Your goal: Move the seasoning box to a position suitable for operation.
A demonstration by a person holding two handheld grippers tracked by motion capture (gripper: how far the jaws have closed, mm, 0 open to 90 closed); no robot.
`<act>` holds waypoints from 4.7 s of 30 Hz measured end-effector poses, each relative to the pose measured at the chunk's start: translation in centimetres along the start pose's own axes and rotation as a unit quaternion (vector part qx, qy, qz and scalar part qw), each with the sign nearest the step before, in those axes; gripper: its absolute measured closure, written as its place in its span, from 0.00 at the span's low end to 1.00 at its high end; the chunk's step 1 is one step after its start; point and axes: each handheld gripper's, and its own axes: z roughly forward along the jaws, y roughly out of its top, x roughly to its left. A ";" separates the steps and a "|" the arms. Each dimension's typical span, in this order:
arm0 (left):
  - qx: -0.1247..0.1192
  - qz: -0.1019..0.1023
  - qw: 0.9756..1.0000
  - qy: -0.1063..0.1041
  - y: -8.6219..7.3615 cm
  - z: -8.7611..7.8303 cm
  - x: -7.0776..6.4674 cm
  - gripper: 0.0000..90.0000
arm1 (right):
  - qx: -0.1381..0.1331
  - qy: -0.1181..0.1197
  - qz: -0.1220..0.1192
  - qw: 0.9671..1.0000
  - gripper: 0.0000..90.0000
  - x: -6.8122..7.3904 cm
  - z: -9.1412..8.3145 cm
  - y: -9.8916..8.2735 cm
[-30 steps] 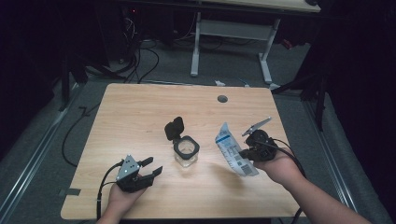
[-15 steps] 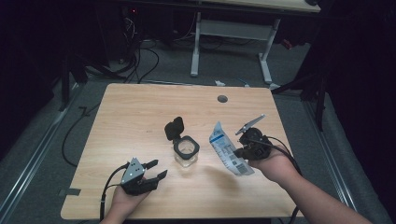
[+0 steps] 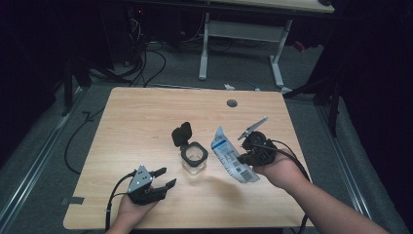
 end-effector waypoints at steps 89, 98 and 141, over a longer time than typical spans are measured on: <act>-0.006 0.054 0.997 -0.062 3.9 10.5 -9.2 0.47 | 0.016 0.028 -0.039 0.999 1.00 3.4 2.4 5.0; -0.010 0.066 0.996 -0.053 4.3 10.0 -9.9 0.56 | 0.017 0.025 -0.037 0.999 1.00 3.0 2.3 4.7; -0.020 0.055 0.998 -0.040 5.1 9.8 -10.1 0.60 | 0.035 0.045 0.018 0.998 0.87 2.6 2.1 6.0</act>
